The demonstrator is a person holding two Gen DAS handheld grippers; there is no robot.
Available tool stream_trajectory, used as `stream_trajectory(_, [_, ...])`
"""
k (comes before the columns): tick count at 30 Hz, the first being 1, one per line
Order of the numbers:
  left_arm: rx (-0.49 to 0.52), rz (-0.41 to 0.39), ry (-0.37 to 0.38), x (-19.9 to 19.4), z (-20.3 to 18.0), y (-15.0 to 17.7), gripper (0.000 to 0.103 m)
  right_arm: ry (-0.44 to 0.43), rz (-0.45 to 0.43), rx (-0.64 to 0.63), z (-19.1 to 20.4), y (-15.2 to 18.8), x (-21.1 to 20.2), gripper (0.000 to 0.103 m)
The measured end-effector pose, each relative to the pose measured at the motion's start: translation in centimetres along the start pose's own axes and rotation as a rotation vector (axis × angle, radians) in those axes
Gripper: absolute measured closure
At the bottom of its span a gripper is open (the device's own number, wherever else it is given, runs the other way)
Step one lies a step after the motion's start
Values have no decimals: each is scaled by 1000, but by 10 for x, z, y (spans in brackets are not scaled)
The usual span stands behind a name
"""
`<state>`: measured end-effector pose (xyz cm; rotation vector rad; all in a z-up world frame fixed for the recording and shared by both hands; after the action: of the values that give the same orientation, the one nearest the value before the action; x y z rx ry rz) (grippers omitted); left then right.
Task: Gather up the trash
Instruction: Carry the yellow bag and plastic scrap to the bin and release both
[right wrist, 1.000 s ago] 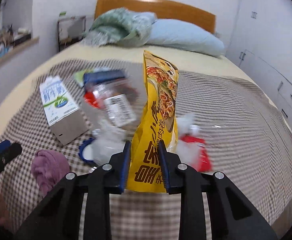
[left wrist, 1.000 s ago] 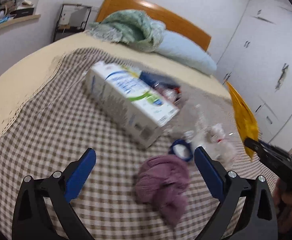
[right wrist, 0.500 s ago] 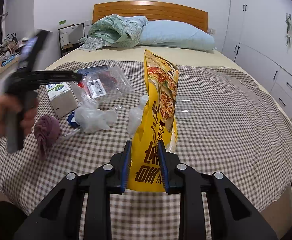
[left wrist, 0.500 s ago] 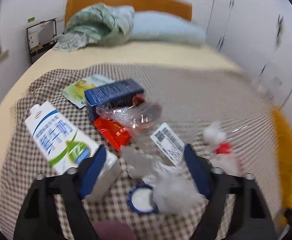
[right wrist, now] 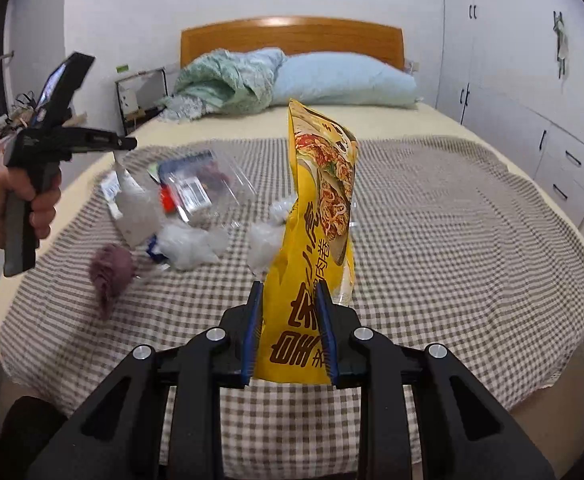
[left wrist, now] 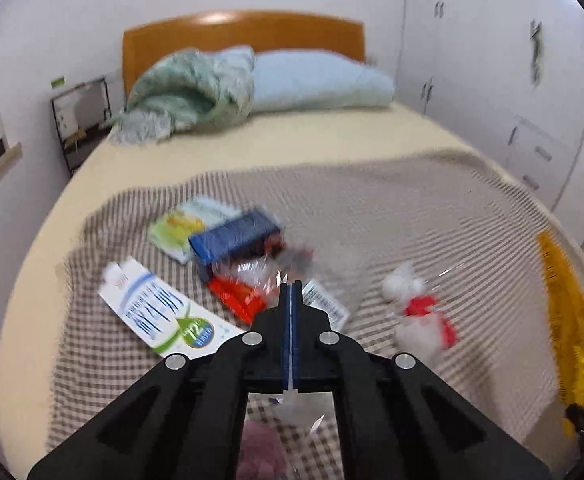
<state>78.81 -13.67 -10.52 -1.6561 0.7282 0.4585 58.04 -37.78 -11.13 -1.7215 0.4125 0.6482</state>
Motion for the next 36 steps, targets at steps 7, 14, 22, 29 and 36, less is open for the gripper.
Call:
stream_trajectory(7, [72,-94,82,-116,-46,-1,103,-16,-33,28,-11,19,-74,77])
stream_trajectory(14, [132,-64,256,-195,-125,78,103,18,15,93,-35,98,-131,77])
stream_trajectory(22, [238,94,428,-206,-226,221,103,3,197,283,-57,259,-149,77])
stream_trajectory(29, [321,350,511,-156,-287,355,103,-82,418,456,-45,408,-109,77])
stream_trajectory(36, [343,580,474,-89,-305,460,103,-158,635,651,-27,533,-35,76])
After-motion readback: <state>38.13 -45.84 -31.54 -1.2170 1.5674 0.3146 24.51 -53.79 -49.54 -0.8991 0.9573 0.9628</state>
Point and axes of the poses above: each gripper's, at about its wrist camera, not at the fingertips, and x roughly the way its jaws point, z to its left, y to its underside, the point moved 10 cm from there along x, roughly the way its jaws point, and after that the axes turned 13 degrees about -x, right-handed, at the moved point
